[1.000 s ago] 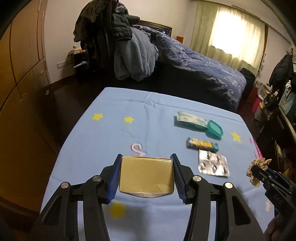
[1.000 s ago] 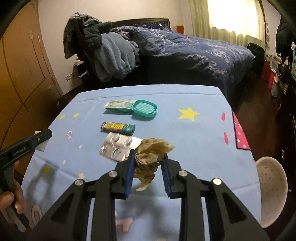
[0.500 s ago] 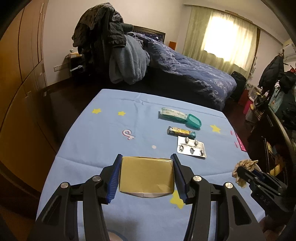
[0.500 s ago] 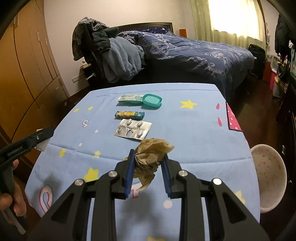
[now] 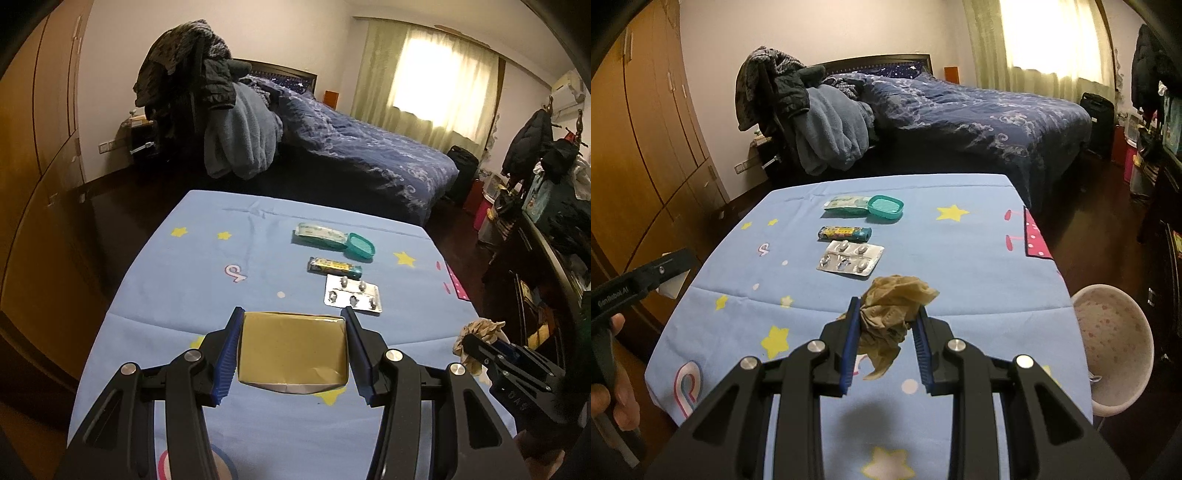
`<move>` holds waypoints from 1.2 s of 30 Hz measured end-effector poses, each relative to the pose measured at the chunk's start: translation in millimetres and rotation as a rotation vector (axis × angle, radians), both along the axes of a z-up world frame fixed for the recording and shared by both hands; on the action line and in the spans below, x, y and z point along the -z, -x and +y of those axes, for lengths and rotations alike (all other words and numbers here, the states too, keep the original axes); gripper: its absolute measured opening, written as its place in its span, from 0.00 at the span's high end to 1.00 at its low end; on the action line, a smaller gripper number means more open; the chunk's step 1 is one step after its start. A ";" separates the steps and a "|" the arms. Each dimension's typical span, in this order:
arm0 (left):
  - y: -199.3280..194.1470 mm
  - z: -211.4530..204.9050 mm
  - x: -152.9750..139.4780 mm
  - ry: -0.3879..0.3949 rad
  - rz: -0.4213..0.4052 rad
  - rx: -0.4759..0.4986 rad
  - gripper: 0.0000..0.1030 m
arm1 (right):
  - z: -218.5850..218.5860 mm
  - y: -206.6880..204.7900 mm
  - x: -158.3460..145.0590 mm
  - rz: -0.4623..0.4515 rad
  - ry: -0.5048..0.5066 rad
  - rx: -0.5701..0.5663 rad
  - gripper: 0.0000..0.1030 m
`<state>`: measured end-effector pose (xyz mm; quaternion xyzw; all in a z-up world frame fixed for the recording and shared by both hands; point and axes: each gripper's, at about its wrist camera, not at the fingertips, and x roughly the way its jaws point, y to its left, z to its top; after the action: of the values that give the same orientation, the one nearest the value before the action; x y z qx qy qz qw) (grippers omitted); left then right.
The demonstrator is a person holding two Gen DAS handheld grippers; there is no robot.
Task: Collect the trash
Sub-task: 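Carry the yellow box and brown paper to the wastebasket with both tools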
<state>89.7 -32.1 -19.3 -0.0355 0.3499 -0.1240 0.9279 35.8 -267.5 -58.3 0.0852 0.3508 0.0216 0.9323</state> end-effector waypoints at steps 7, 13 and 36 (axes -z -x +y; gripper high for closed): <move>3.8 -10.6 -4.7 -0.001 -0.011 0.022 0.49 | -10.0 10.1 -1.5 -0.011 -0.007 0.019 0.73; 7.5 -31.1 -8.3 -0.004 -0.021 0.063 0.49 | -24.1 18.4 -1.5 -0.020 -0.020 0.040 0.73; 11.7 -228.0 -6.8 -0.035 -0.030 0.485 0.49 | -171.2 76.7 15.1 -0.043 -0.014 0.371 0.73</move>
<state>78.0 -260.1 -12.6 0.0674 0.3364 -0.3378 0.8765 -40.9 -438.7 -73.4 0.1544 0.3088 -0.1463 0.9271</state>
